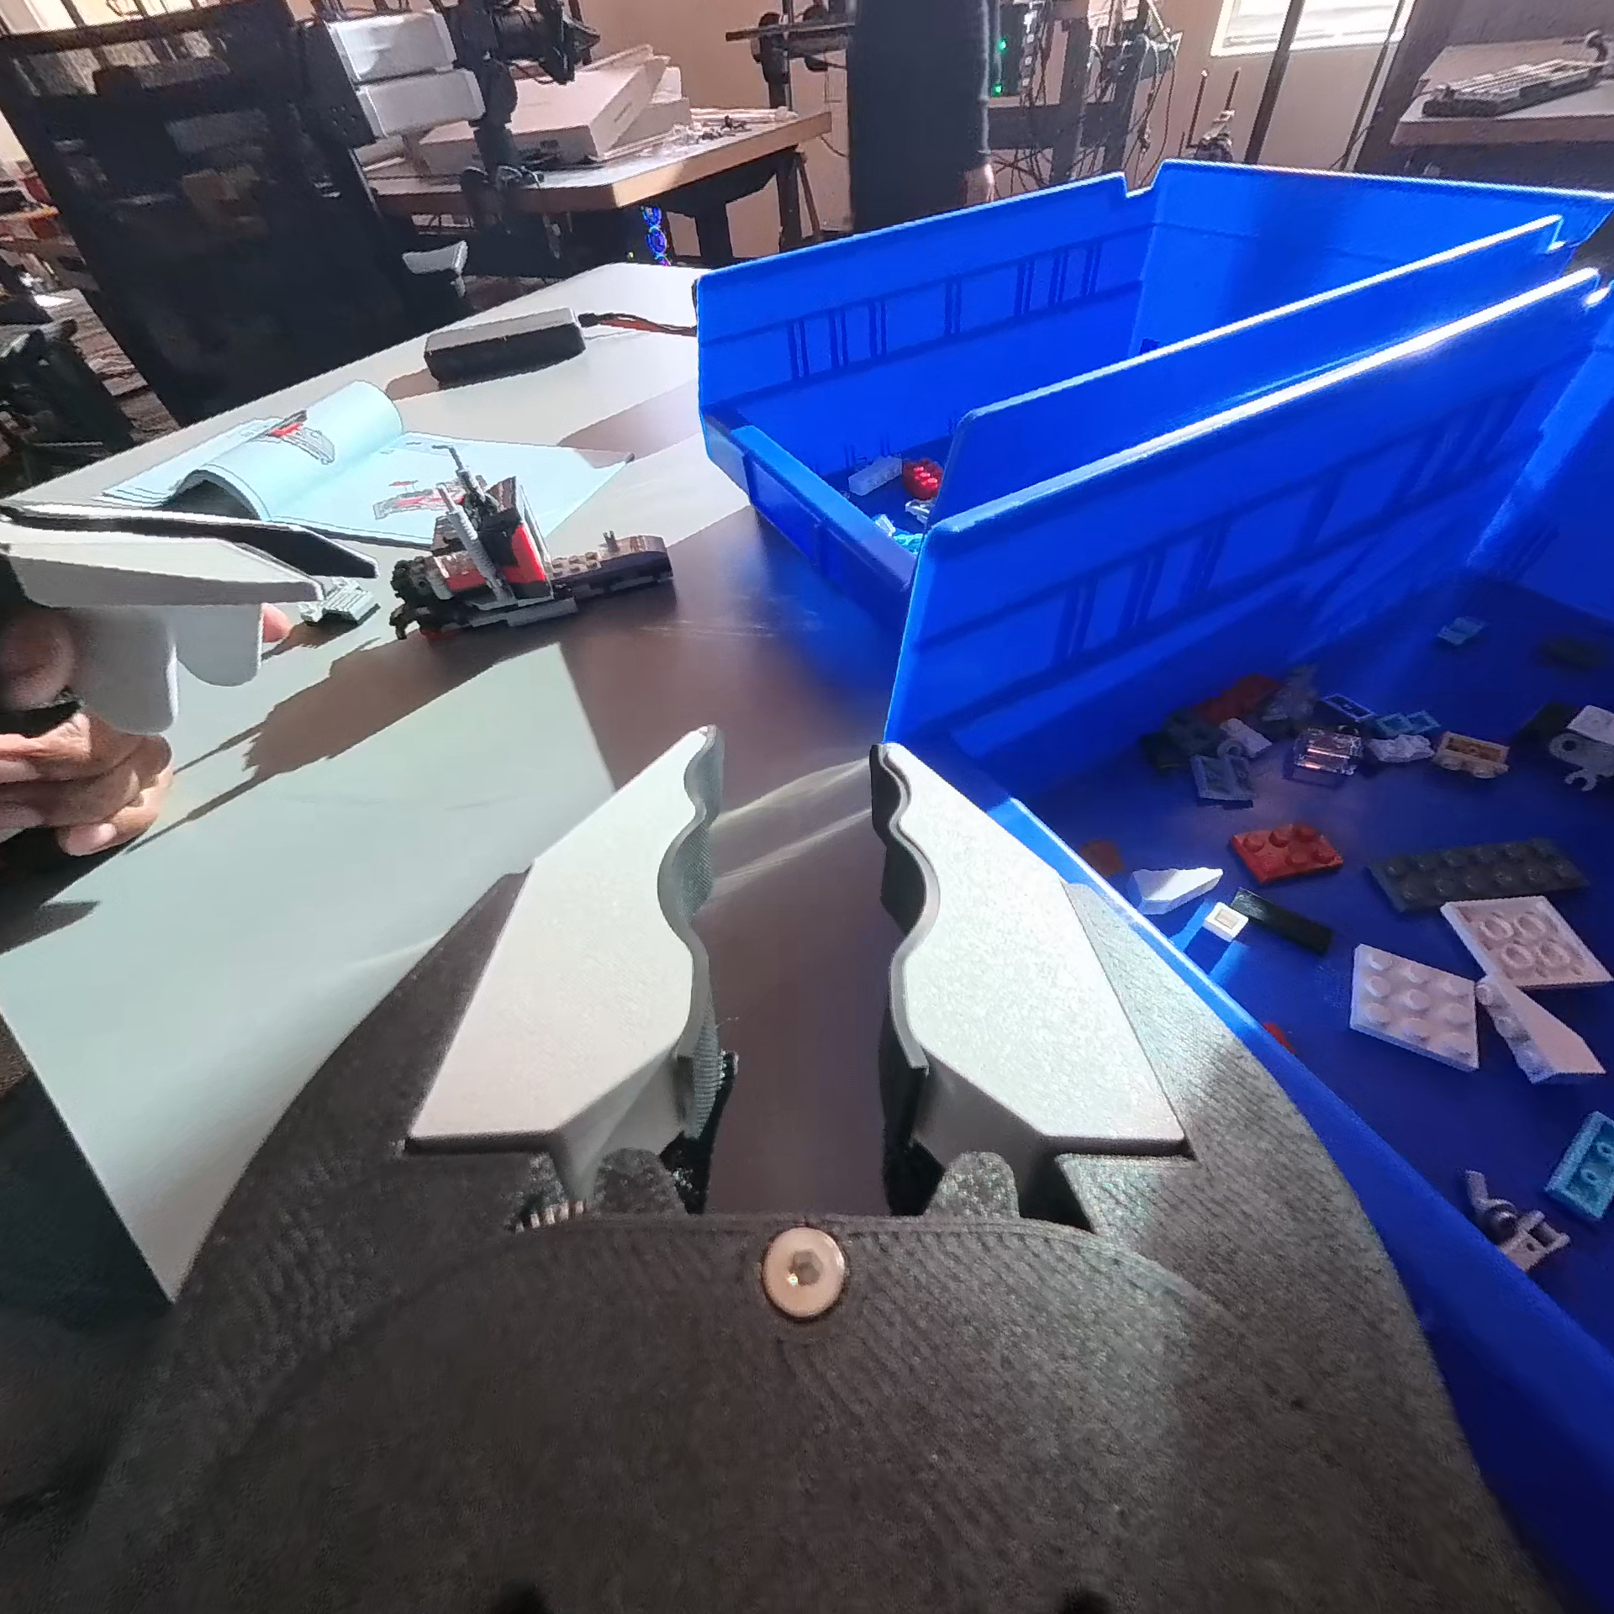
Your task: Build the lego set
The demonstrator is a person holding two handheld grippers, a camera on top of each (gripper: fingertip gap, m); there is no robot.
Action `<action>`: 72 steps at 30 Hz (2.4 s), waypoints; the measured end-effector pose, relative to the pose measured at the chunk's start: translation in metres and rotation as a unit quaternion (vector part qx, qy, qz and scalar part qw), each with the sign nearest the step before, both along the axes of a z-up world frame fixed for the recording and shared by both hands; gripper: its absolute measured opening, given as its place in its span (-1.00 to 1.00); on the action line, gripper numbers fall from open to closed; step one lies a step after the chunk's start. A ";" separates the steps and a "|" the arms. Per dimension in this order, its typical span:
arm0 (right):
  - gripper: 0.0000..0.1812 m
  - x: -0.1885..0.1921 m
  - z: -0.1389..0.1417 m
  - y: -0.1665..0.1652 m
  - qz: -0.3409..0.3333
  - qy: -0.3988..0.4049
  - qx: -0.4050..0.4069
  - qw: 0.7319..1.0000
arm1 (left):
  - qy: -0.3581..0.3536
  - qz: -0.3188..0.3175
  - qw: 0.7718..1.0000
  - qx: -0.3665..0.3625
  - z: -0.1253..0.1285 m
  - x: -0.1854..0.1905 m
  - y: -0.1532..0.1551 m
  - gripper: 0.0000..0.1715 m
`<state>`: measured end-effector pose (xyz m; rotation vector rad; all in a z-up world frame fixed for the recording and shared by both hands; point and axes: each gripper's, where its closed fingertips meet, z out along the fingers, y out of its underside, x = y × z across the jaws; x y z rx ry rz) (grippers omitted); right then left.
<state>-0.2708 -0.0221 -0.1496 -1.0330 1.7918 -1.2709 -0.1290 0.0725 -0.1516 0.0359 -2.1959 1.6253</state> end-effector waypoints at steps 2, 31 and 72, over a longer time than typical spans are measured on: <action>-0.62 0.000 0.000 0.000 0.000 -0.001 -0.001 1.000 | 0.002 -0.001 1.000 0.001 0.000 0.000 0.000 -0.51; -0.69 -0.079 0.008 -0.160 0.070 0.468 0.110 0.874 | 0.003 0.001 1.000 0.006 -0.002 0.001 0.001 -0.51; -0.79 -0.102 -0.051 -0.225 0.144 0.617 0.093 0.768 | 0.044 -0.008 0.999 0.002 0.001 0.004 0.003 -0.51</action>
